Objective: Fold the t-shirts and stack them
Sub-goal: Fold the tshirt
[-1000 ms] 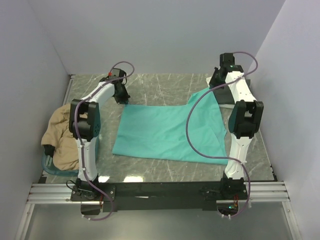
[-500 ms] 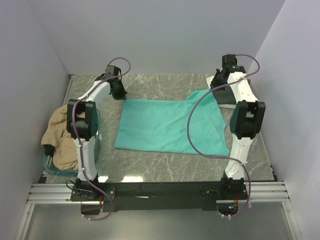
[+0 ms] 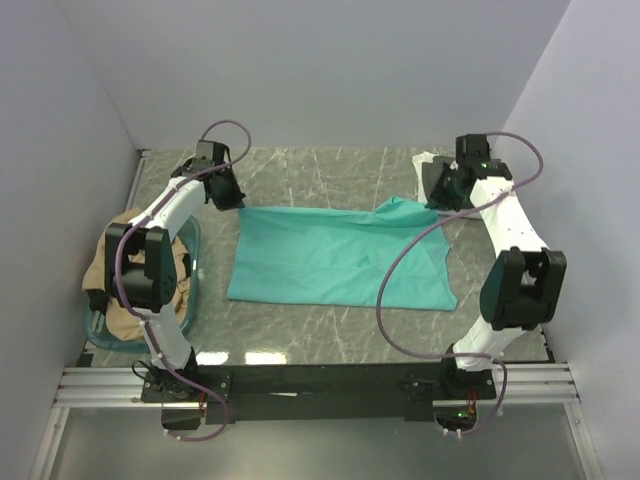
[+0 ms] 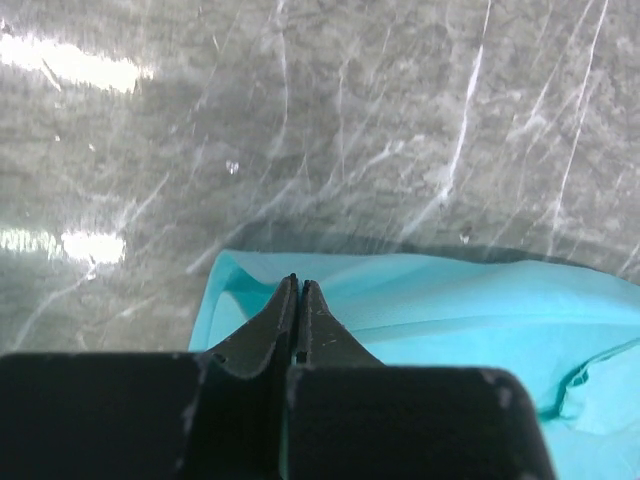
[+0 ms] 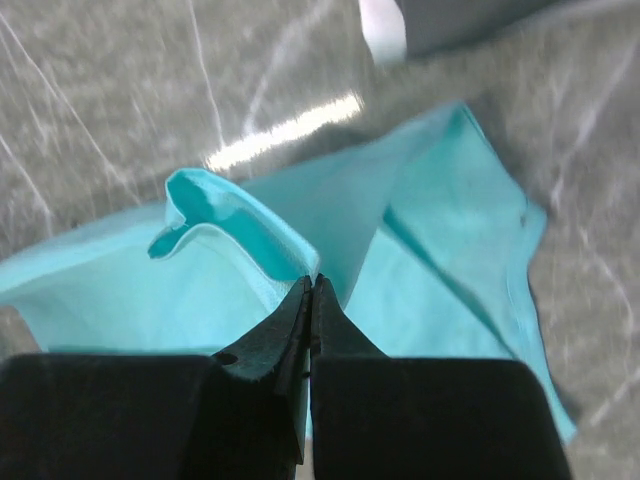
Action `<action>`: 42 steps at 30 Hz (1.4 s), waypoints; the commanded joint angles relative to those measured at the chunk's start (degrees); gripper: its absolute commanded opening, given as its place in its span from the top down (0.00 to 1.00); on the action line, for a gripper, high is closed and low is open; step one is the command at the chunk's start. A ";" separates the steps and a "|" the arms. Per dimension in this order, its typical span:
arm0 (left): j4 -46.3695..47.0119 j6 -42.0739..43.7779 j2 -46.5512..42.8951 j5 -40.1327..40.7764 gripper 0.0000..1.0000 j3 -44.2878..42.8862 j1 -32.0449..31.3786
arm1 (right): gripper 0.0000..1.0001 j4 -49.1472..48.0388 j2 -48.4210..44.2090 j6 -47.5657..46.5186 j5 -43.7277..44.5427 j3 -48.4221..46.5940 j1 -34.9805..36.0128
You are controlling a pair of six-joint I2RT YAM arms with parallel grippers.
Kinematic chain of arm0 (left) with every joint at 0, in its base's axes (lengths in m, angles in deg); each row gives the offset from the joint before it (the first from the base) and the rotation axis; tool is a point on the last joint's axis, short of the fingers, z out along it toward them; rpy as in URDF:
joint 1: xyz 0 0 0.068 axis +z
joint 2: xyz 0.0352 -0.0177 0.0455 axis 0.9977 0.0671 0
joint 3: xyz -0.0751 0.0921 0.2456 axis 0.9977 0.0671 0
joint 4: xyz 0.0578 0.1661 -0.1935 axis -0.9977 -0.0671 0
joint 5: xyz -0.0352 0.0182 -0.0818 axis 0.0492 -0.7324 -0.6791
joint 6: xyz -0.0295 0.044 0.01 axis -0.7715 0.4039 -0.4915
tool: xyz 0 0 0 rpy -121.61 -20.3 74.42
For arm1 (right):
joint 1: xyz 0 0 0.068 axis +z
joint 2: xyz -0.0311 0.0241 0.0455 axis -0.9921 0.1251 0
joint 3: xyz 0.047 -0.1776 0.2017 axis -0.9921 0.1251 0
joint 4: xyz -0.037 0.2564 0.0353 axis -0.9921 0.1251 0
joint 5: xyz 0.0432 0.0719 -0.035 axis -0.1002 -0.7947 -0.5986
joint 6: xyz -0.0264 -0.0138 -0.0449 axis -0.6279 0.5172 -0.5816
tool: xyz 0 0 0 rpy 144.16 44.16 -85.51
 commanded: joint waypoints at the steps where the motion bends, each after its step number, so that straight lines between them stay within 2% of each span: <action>1: 0.28 -0.53 -3.19 -2.00 0.99 1.74 0.08 | 1.00 -0.20 -5.65 1.98 1.11 6.86 0.73; 4: -2.89 -0.80 -2.74 -2.27 0.99 1.83 0.08 | 1.00 0.86 -9.44 3.12 2.61 11.53 0.73; 9: -3.07 -0.71 -5.38 -1.31 0.99 4.99 0.08 | 1.00 2.00 -14.19 4.01 4.19 17.68 0.82; 26: -4.38 -1.85 -9.16 -3.50 0.99 14.57 -0.89 | 1.00 3.59 -19.29 5.85 6.74 26.74 1.08; 30: -5.88 -3.34 -9.51 -3.15 0.91 16.15 -1.07 | 1.00 3.94 -19.29 6.29 6.74 28.15 2.75; 32: -6.58 -3.78 -10.56 -2.01 0.77 16.94 -1.07 | 1.00 4.37 -19.29 6.55 8.06 28.50 3.19; 33: -7.20 -4.31 -11.09 -1.66 0.68 17.12 -1.07 | 0.95 4.73 -19.46 6.56 8.23 28.77 3.71; 34: -7.38 -4.49 -11.79 -0.53 0.53 17.47 -1.07 | 0.66 4.90 -19.55 6.56 8.32 28.94 4.07; 35: -7.64 -4.57 -13.02 0.01 0.48 17.73 -1.15 | 0.54 4.99 -19.99 6.47 8.50 29.03 4.33; 37: -8.69 -4.75 -14.17 1.15 0.38 17.65 -1.33 | 0.40 5.43 -20.17 6.12 9.29 28.51 5.99; 42: -8.87 -5.01 -15.23 3.09 0.35 14.84 -4.40 | 0.38 3.95 -18.85 5.41 9.12 22.72 9.69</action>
